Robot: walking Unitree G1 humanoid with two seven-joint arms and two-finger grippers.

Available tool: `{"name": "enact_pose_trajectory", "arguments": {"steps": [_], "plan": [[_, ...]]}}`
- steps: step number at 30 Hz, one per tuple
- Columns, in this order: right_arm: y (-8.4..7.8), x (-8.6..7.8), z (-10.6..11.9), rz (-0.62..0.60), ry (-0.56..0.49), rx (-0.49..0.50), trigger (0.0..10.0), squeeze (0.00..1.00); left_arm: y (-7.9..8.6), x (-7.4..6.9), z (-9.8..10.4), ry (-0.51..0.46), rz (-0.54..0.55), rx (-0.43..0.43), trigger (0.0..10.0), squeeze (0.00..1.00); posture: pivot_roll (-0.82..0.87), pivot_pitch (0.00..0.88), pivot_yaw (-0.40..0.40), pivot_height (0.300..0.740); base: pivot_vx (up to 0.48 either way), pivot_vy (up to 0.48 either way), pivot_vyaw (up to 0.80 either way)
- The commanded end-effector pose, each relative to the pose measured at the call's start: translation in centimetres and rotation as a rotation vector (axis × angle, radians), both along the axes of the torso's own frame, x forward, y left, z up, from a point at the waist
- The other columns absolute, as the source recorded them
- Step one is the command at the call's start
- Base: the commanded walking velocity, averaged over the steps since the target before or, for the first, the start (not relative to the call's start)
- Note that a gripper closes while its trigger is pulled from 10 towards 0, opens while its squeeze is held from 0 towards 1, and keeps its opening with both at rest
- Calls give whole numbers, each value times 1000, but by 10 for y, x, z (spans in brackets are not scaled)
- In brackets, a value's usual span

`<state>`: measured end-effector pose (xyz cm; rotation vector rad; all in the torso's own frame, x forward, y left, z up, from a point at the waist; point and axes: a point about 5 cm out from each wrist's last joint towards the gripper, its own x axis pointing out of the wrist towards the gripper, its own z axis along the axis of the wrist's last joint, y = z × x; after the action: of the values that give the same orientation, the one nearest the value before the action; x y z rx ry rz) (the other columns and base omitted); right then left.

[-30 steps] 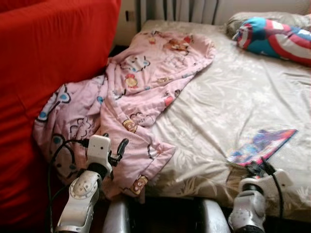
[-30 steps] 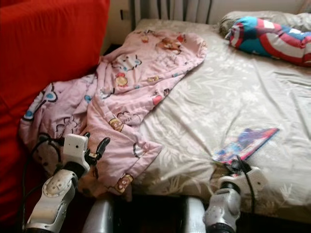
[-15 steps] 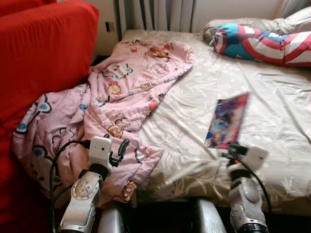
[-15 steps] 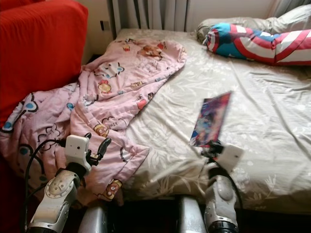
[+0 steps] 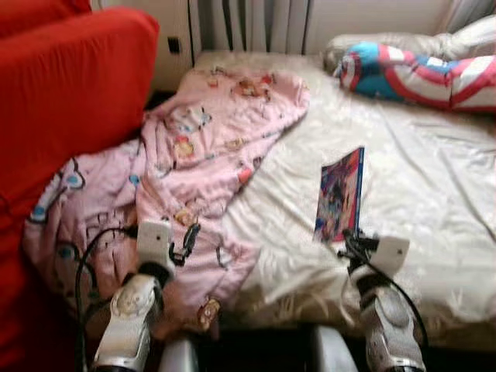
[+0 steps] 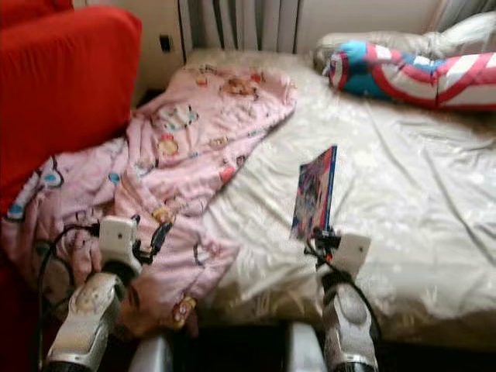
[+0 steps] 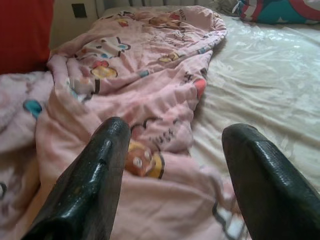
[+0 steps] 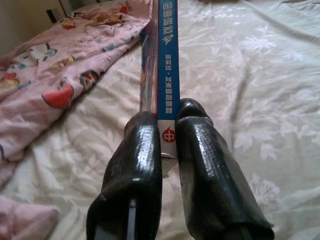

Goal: Clean up the room

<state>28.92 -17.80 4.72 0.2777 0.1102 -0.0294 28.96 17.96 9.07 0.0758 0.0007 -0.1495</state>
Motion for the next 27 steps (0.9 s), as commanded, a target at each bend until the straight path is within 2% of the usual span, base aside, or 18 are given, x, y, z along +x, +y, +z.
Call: {"name": "enact_pose_trajectory", "arguments": {"steps": [1,8,12,14,15,17,19,20,22,27], "plan": [[0,6,16,-2,-75,-6,10000,0,3,2,0,0,10,-15,10000,0,19,41,-14,692,0,0,0],[6,6,14,17,-56,9,10000,0,17,5,-12,58,56,-43,10000,0,20,34,-17,737,0,0,0],[7,6,12,16,-49,18,10000,0,27,6,-24,113,89,-60,10000,0,20,32,-17,740,0,0,0],[9,6,8,24,-15,15,10000,0,30,5,-37,170,107,-79,10000,0,20,32,-17,740,0,0,0],[12,6,4,34,3,15,10000,0,33,1,-51,238,127,-98,10000,0,19,22,-18,740,0,0,0],[13,6,4,37,3,20,10000,0,34,-2,-59,270,135,-102,10000,0,19,22,-18,740,0,0,0],[16,6,1,54,25,27,10000,0,34,-10,-78,360,159,-133,10000,0,12,14,-19,740,0,0,0],[16,6,0,58,30,28,10000,0,34,-11,-80,370,163,-141,10000,0,12,14,-19,740,0,0,0],[20,6,-8,96,89,-33,10000,0,33,-21,-99,473,205,-178,10000,0,-9,5,-21,740,0,0,0],[26,3,-11,198,99,-89,10000,0,34,-35,-116,563,228,-123,10000,0,-19,0,-20,740,0,0,0]]}}
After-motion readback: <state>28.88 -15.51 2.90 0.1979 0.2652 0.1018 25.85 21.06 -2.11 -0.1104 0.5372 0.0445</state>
